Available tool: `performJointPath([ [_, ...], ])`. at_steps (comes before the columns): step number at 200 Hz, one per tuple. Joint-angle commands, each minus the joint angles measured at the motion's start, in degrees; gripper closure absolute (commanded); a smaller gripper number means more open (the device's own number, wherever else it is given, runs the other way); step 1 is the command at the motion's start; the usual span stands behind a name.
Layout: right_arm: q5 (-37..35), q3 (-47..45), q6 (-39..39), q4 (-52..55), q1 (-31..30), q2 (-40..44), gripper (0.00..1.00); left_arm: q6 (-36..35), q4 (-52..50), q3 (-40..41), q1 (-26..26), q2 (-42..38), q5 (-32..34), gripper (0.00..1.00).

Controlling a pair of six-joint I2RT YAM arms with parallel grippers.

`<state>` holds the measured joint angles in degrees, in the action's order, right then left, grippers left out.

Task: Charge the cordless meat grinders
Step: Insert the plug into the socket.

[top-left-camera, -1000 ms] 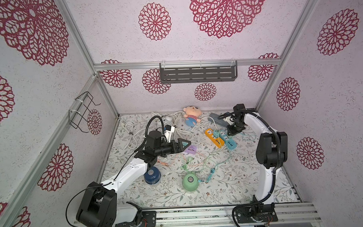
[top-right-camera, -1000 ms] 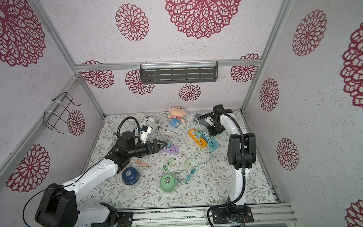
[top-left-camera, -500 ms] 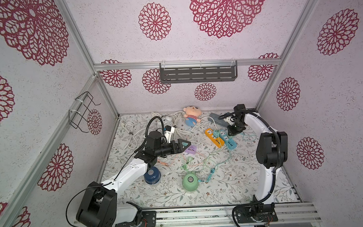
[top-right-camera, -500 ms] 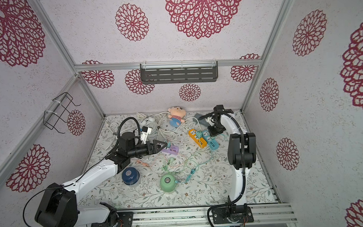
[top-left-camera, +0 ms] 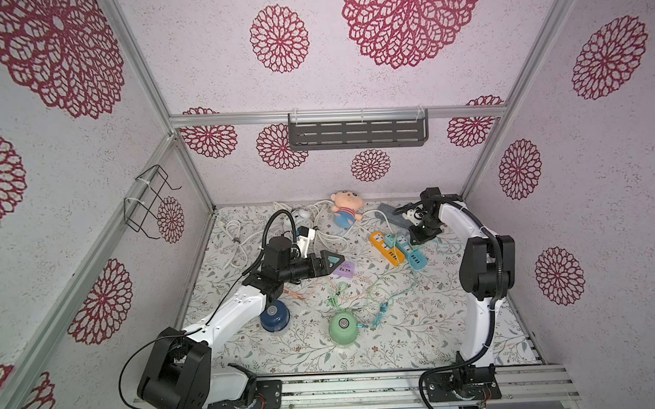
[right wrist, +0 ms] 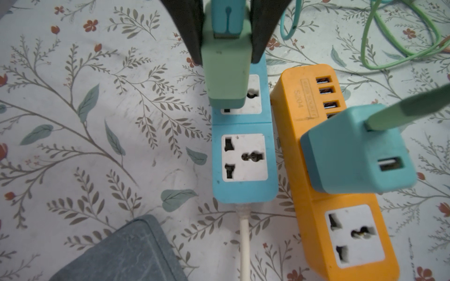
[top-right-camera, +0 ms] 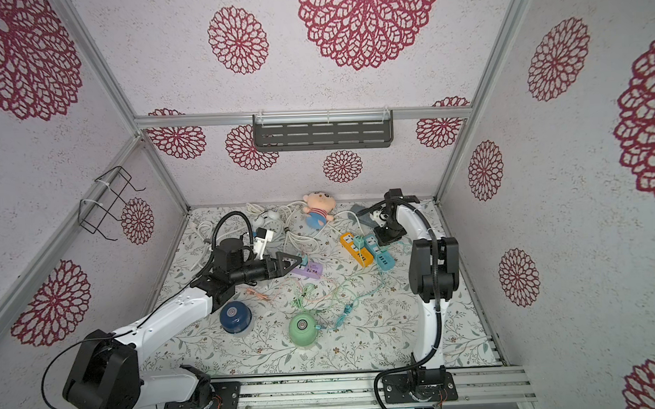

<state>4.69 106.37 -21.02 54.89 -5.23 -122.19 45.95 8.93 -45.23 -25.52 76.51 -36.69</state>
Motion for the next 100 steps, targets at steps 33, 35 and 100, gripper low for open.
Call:
performJointPath([
  [33,-1.55,2.4,-0.52,1.09,-0.98,-6.62,1.0,0.41,1.79,0.76,0.16,0.35,0.28,0.03],
  [35,-1.64,2.61,-0.41,1.2,-1.07,-6.96,1.0,0.4,1.79,0.72,0.11,0.38,0.29,0.03],
  [100,-2.41,-2.05,0.62,0.44,-2.04,-11.66,1.0,1.04,1.7,0.08,0.12,1.35,0.96,0.03],
])
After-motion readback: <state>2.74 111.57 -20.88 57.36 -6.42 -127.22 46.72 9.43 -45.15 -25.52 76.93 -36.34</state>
